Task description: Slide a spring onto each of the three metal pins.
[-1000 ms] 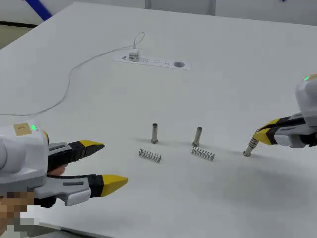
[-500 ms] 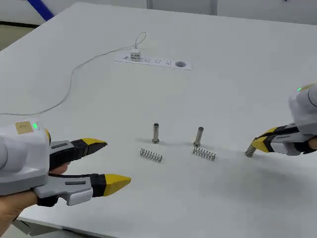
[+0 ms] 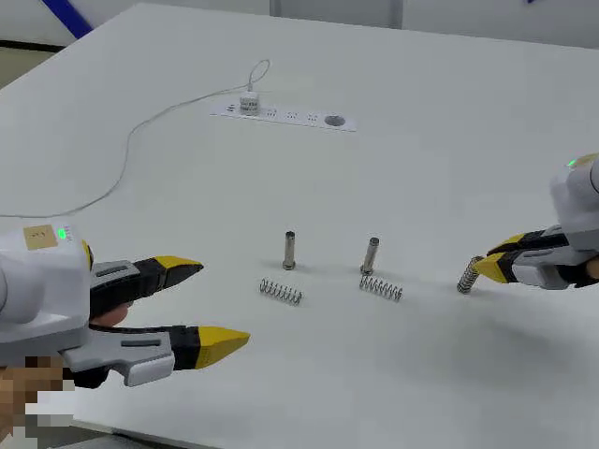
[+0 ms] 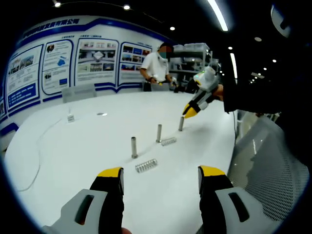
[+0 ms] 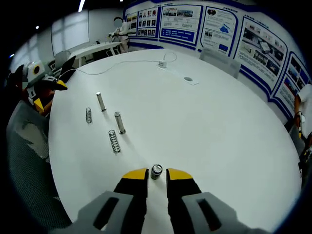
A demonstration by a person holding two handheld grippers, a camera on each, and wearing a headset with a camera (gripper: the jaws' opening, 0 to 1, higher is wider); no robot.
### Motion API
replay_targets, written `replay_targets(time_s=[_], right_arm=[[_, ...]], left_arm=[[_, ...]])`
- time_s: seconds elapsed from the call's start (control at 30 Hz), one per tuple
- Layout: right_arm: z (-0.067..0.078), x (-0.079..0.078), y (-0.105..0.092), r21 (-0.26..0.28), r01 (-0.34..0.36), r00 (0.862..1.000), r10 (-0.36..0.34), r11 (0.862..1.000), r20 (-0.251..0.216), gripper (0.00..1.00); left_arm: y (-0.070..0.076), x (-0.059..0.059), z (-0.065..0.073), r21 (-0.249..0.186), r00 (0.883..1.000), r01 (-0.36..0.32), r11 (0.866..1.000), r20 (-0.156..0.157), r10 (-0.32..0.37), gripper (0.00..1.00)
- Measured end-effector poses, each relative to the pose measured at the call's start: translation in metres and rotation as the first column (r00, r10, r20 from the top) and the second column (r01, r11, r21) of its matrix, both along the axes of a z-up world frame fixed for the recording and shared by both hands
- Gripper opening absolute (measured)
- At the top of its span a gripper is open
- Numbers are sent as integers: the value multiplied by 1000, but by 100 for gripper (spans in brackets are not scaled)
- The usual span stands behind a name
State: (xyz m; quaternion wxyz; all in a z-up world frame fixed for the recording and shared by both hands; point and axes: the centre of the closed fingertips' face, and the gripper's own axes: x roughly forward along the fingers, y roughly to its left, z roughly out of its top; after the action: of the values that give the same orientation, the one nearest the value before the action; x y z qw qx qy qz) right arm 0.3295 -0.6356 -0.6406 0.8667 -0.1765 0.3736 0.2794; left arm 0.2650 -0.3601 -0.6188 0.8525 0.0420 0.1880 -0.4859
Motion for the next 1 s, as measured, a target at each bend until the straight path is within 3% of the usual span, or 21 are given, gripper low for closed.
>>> replay_targets(time_s=[0.23,0.4,0.73,1.0], right_arm=[[12,-12,8,1,-11,1000,11,1000,25,16],[15,-20,31,10,-64,998,64,998,30,16],[-5,-19,83,-5,-200,980,200,980,-18,16],[-20,-6,117,-14,-281,959,280,960,-40,16]], left_arm=[[-3,-1,1,-2,1000,21,1000,4,-21,63],[-4,-1,2,-3,1000,31,1000,7,-31,64],[-3,-1,5,-5,999,30,1000,13,-30,63],[-2,-1,4,1,1000,22,1000,10,-22,63]])
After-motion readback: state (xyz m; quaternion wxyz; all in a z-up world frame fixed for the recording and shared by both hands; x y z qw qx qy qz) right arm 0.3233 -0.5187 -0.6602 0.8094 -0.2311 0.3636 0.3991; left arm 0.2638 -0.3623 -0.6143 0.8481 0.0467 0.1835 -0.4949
